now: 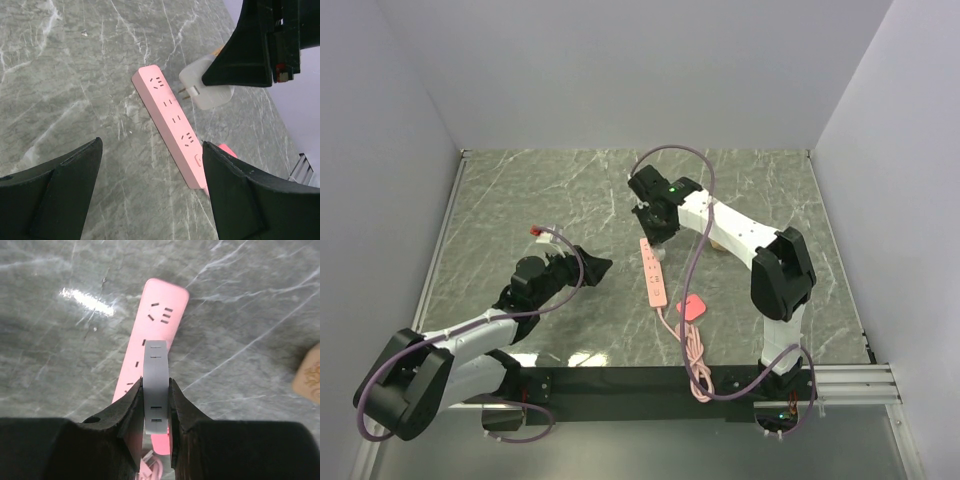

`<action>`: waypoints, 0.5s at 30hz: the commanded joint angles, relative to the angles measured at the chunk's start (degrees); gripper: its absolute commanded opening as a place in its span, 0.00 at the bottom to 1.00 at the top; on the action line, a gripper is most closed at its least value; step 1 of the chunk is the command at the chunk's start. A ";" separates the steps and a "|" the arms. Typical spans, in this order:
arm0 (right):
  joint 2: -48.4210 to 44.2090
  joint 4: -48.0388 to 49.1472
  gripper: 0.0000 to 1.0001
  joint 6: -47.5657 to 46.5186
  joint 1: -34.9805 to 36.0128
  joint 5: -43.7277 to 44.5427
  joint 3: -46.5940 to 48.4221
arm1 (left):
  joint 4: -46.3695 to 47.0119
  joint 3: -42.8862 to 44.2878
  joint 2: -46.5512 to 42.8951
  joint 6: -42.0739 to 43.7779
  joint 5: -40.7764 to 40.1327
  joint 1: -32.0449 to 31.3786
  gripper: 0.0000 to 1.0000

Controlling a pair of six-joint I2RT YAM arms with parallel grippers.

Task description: Insert the plug

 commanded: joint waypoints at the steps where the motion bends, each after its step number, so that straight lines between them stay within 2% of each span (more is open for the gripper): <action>1: -1.52 0.76 0.00 2.91 0.27 -2.88 -1.18 | 2.64 -0.05 0.04 -0.54 0.77 0.33 0.86; 15: -5.47 -0.65 0.00 11.44 4.66 -0.33 -9.86 | 7.73 -1.37 3.37 -1.15 3.31 0.33 0.86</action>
